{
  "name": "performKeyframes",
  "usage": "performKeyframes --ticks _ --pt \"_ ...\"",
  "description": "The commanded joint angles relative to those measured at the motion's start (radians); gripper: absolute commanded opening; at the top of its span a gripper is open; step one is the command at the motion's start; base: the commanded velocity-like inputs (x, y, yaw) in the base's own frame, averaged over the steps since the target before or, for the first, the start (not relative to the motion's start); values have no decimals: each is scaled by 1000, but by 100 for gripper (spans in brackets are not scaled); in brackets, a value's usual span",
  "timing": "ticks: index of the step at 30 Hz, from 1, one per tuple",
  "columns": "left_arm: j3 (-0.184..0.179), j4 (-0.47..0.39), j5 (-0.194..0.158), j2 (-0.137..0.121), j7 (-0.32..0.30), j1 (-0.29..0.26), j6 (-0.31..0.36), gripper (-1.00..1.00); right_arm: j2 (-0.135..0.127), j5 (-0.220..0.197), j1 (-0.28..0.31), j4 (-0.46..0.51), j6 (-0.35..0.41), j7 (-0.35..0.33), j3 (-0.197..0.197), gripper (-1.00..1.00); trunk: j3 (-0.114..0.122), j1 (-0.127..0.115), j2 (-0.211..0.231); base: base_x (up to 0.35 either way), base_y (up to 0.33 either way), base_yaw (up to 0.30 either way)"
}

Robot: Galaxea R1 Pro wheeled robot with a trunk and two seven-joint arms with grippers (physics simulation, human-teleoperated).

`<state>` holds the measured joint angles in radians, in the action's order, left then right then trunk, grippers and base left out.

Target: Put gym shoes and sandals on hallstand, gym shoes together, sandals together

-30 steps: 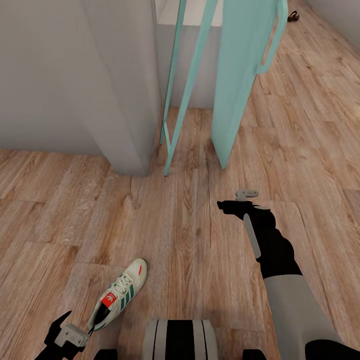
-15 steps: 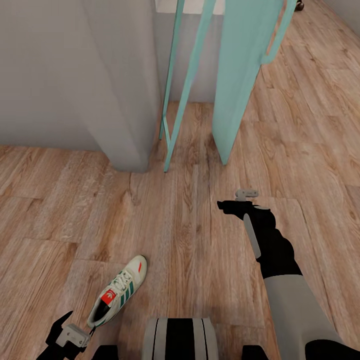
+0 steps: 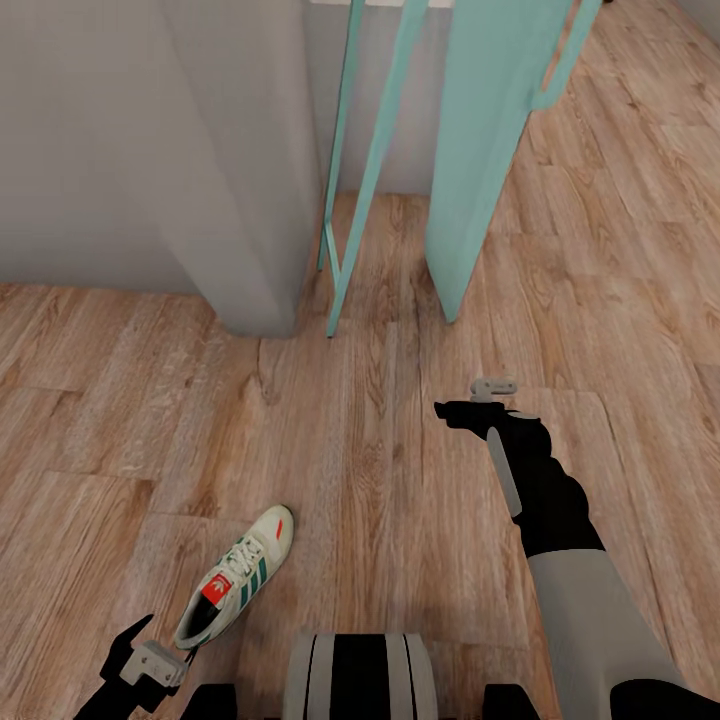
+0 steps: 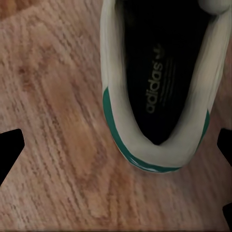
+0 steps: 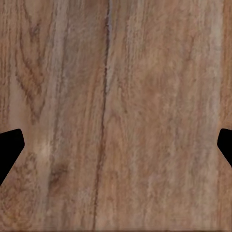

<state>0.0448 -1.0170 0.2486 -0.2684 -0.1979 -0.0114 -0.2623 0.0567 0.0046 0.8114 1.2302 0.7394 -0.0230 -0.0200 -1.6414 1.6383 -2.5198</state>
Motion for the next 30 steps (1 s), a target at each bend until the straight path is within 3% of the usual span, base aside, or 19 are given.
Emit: performKeyframes --ticks 1,8,13,30 --pt "0 0 0 0 0 0 0 100 0 0 0 0 0 0 0 100 -4 0 0 0 0 0" --pt "1 0 0 0 0 -2 0 100 0 0 0 0 0 0 0 100 -8 1 -1 0 0 0" --pt "0 0 0 0 0 -2 0 100 0 0 0 0 0 0 0 100 -27 3 -2 0 0 0" --pt "1 -2 0 0 0 -2 0 100 0 0 0 0 0 0 0 100 -40 3 -2 0 0 0"
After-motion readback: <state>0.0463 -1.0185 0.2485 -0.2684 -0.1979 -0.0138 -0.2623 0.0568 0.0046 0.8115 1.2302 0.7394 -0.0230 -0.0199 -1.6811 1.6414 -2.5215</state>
